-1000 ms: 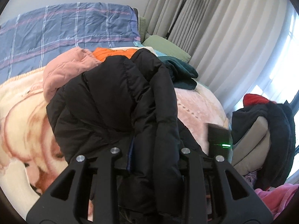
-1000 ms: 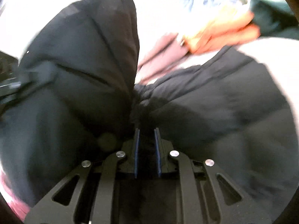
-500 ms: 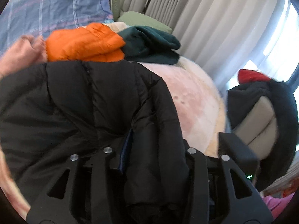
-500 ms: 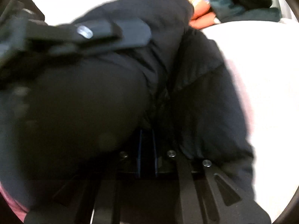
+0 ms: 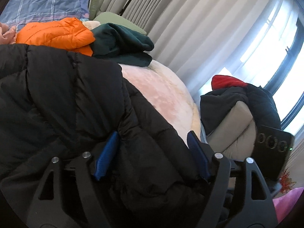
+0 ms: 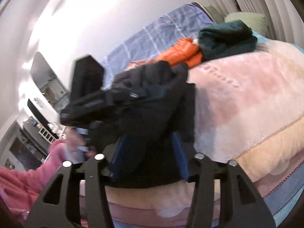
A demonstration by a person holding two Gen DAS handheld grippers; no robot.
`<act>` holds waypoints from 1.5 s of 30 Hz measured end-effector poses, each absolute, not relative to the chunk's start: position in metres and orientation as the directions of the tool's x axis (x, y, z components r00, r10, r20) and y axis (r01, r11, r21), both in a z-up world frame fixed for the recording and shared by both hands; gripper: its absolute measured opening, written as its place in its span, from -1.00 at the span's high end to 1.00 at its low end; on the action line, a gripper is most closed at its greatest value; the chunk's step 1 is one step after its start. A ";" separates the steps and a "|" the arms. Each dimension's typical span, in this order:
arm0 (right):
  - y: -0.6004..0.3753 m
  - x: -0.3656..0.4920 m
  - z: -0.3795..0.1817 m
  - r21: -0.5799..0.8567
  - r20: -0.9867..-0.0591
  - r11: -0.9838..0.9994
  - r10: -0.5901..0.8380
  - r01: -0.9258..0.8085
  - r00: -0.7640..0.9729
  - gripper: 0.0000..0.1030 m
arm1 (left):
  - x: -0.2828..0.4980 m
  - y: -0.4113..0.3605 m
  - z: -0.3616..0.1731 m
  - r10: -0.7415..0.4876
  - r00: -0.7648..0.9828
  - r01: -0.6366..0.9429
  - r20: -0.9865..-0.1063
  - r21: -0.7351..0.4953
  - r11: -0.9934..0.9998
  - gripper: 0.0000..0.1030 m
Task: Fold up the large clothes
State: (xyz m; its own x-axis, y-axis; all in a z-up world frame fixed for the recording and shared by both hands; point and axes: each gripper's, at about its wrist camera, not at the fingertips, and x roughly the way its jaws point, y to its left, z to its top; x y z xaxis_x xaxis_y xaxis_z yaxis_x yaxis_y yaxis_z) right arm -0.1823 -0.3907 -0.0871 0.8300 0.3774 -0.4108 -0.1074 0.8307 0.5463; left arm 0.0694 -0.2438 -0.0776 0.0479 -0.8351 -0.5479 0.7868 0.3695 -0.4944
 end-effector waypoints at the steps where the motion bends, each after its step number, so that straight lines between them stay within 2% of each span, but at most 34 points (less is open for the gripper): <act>1: -0.386 -0.185 -0.083 0.542 -0.401 0.831 0.385 -0.123 0.831 -0.12 | 0.069 -0.244 -0.078 -0.839 0.046 0.785 -0.542 -0.499 0.366 -0.53; 2: -0.382 -0.188 -0.079 0.538 -0.393 0.831 0.397 -0.143 0.829 -0.22 | 0.069 -0.244 -0.079 -0.843 0.043 0.783 -0.537 -0.506 0.362 -0.53; 6: -0.362 -0.179 -0.077 0.498 -0.425 0.853 0.397 -0.156 0.814 -0.28 | 0.069 -0.248 -0.080 -0.852 0.032 0.780 -0.523 -0.520 0.348 -0.60; 8: -0.356 -0.168 -0.084 0.445 -0.489 0.894 0.299 -0.060 0.819 -0.28 | 0.068 -0.253 -0.080 -0.851 0.026 0.786 -0.525 -0.515 0.342 -0.63; 9: -0.358 -0.164 -0.089 0.434 -0.518 0.901 0.243 0.008 0.820 0.04 | 0.067 -0.255 -0.080 -0.847 0.029 0.790 -0.531 -0.507 0.345 -0.63; 10: -0.366 -0.160 -0.101 0.471 -0.549 0.879 0.232 0.068 0.803 0.60 | 0.066 -0.256 -0.079 -0.843 0.034 0.792 -0.537 -0.501 0.350 -0.63; 13: -0.386 -0.163 -0.131 0.586 -0.572 0.796 0.275 0.150 0.773 0.73 | 0.066 -0.249 -0.067 -0.847 0.043 0.785 -0.529 -0.507 0.357 -0.62; 15: -0.390 -0.166 -0.146 0.614 -0.585 0.769 0.294 0.176 0.756 0.73 | 0.069 -0.235 -0.051 -0.861 0.069 0.792 -0.504 -0.497 0.355 -0.62; 17: -0.391 -0.166 -0.153 0.633 -0.585 0.752 0.309 0.184 0.750 0.70 | 0.072 -0.219 -0.035 -0.851 0.154 0.809 -0.502 -0.431 0.400 -0.62; 21: -0.391 -0.163 -0.160 0.639 -0.592 0.747 0.323 0.185 0.738 0.63 | 0.087 -0.196 -0.028 -0.788 0.292 0.783 -0.542 -0.337 0.523 -0.62; 25: -0.395 -0.164 -0.151 0.596 -0.603 0.782 0.289 0.179 0.743 0.11 | 0.098 -0.203 -0.063 -0.674 0.352 0.762 -0.650 -0.220 0.610 -0.62; 26: -0.396 -0.167 -0.144 0.568 -0.604 0.804 0.261 0.177 0.753 0.04 | 0.094 -0.210 -0.072 -0.643 0.377 0.768 -0.667 -0.163 0.619 -0.63; 28: -0.395 -0.174 -0.128 0.515 -0.594 0.840 0.207 0.169 0.778 0.02 | 0.087 -0.219 -0.076 -0.630 0.394 0.785 -0.669 -0.111 0.609 -0.68; 31: -0.384 -0.184 -0.095 0.470 -0.500 0.878 0.183 0.088 0.847 0.03 | 0.081 -0.231 -0.079 -0.608 0.401 0.804 -0.685 -0.056 0.592 -0.74; 32: -0.376 -0.186 -0.085 0.453 -0.453 0.891 0.200 0.031 0.869 0.11 | 0.082 -0.232 -0.080 -0.604 0.403 0.805 -0.687 -0.047 0.591 -0.75; 34: -0.359 -0.184 -0.078 0.396 -0.430 0.918 0.202 -0.017 0.880 0.29 | 0.083 -0.233 -0.082 -0.601 0.405 0.805 -0.689 -0.043 0.592 -0.75; 36: -0.346 -0.165 -0.096 0.326 -0.518 0.945 0.164 0.016 0.839 0.43 | 0.086 -0.230 -0.085 -0.608 0.402 0.806 -0.685 -0.051 0.590 -0.76; 37: -0.347 -0.153 -0.116 0.312 -0.578 0.948 0.136 0.064 0.805 0.59 | 0.086 -0.230 -0.085 -0.612 0.401 0.806 -0.682 -0.055 0.589 -0.77; 38: -0.351 -0.146 -0.131 0.326 -0.607 0.940 0.125 0.102 0.785 0.77 | 0.088 -0.227 -0.086 -0.622 0.396 0.807 -0.675 -0.067 0.587 -0.77; 40: -0.370 -0.141 -0.161 0.475 -0.602 0.865 0.188 0.158 0.776 0.93 | 0.087 -0.224 -0.085 -0.643 0.379 0.812 -0.665 -0.094 0.575 -0.77; 41: -0.375 -0.140 -0.164 0.520 -0.597 0.836 0.208 0.176 0.775 0.99 | 0.086 -0.224 -0.084 -0.647 0.376 0.815 -0.663 -0.096 0.572 -0.76; 43: -0.375 -0.142 -0.161 0.518 -0.606 0.836 0.210 0.180 0.767 1.00 | 0.084 -0.220 -0.082 -0.661 0.379 0.817 -0.648 -0.101 0.568 -0.75; 44: -0.372 -0.141 -0.160 0.491 -0.615 0.853 0.196 0.176 0.764 1.00 | 0.085 -0.216 -0.079 -0.672 0.384 0.812 -0.634 -0.114 0.572 -0.70; 45: -0.370 -0.138 -0.158 0.463 -0.621 0.870 0.180 0.171 0.763 1.00 | 0.087 -0.209 -0.073 -0.685 0.394 0.798 -0.613 -0.142 0.586 -0.51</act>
